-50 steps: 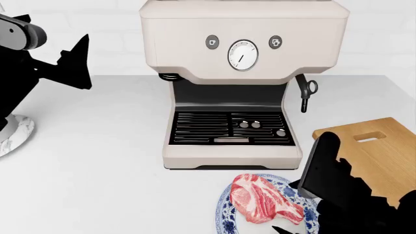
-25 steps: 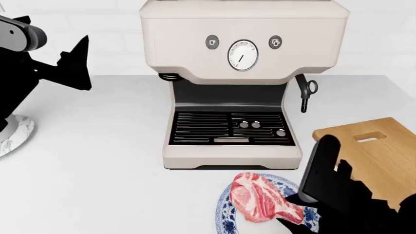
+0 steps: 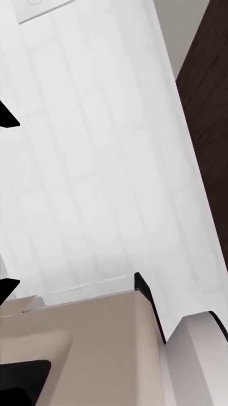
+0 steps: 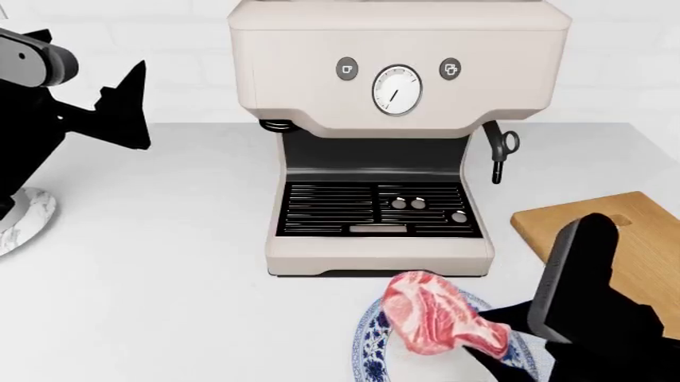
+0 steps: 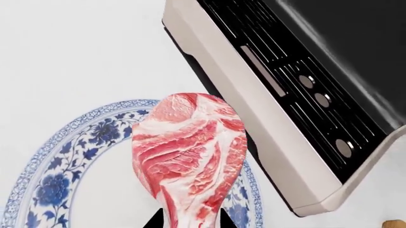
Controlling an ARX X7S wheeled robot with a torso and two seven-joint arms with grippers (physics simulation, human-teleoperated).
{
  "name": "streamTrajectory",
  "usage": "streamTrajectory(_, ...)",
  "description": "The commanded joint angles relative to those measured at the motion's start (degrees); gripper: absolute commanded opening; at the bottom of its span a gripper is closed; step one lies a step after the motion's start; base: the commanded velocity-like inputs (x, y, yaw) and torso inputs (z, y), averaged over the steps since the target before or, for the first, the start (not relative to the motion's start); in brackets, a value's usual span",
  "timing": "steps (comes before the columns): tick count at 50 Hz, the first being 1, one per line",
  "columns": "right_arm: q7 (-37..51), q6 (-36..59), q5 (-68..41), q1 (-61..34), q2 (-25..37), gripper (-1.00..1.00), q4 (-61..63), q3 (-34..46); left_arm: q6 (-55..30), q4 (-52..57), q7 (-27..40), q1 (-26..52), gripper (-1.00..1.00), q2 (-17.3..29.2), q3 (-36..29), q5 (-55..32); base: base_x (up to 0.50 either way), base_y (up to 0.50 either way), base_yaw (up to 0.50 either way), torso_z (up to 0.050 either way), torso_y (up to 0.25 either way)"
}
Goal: Pick the pork chop from the plate and place it on the cutting board. Then pick the condiment bottle from the cabinet and place it next to the cutting board.
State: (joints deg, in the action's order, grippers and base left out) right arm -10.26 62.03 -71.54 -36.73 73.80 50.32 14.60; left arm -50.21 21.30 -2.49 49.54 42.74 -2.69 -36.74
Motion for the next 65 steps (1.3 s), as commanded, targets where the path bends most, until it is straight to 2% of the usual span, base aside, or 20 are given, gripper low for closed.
streamTrajectory(1,1.0,-8.9,0.3,7.8,5.4,-1.00,0.7,-5.7,0.2,-0.1,0.1,-0.3,1.00,0.1,0.1,0.0,0.00,0.00,0.00,0.000,0.000)
streamTrajectory(8,1.4,-12.3,1.1,11.8,7.0,-1.00,0.6,-7.3,0.3,0.0,0.1,-0.4,1.00,0.1,0.0,-0.1,0.00,0.00,0.00,0.000,0.000)
streamTrajectory(14,4.7,-21.7,0.0,24.8,13.5,-1.00,0.0,-14.7,0.2,0.0,0.2,-0.4,1.00,0.2,0.0,-0.1,0.00,0.00,0.00,0.000,0.000)
streamTrajectory(15,4.8,-20.7,-0.4,27.5,13.0,-1.00,0.1,-18.5,0.2,0.0,0.3,-0.4,1.00,0.2,0.0,-0.1,0.00,0.00,0.00,0.000,0.000)
streamTrajectory(17,0.4,-10.7,0.6,35.1,6.0,-1.00,1.8,-34.9,0.1,0.1,0.3,-0.4,1.00,0.2,0.0,-0.2,0.00,0.00,0.00,0.000,0.000)
streamTrajectory(18,-1.5,-7.7,1.2,37.2,3.7,-1.00,2.6,-40.1,0.2,0.0,0.3,-0.3,1.00,0.2,0.0,-0.1,0.00,0.00,0.00,0.000,0.000)
streamTrajectory(21,-4.5,-3.9,2.0,39.6,0.5,-1.00,3.6,-47.8,0.1,0.0,0.4,-0.3,1.00,0.2,-0.1,-0.2,0.00,0.00,0.00,0.000,0.000)
streamTrajectory(26,-6.7,-0.4,2.3,41.2,-2.2,-1.00,3.9,-55.0,0.0,0.0,0.4,-0.2,1.00,0.2,-0.1,-0.2,0.00,0.00,0.00,0.000,0.000)
streamTrajectory(40,-9.1,4.6,6.9,44.6,-5.6,-1.00,1.6,-63.2,-0.1,0.4,0.8,-0.4,1.00,0.3,0.0,-0.4,0.00,0.00,0.00,0.000,0.000)
streamTrajectory(53,-6.0,11.4,3.9,44.7,-5.5,-1.00,0.8,-69.9,-0.5,0.7,1.0,0.0,1.00,0.4,0.1,-0.7,0.00,0.00,0.00,0.000,0.000)
streamTrajectory(65,-7.0,15.7,7.7,46.4,-6.2,-1.00,-1.4,-76.7,-0.2,0.6,1.1,-0.2,1.00,0.4,-0.1,-0.6,0.00,0.00,0.00,0.000,0.000)
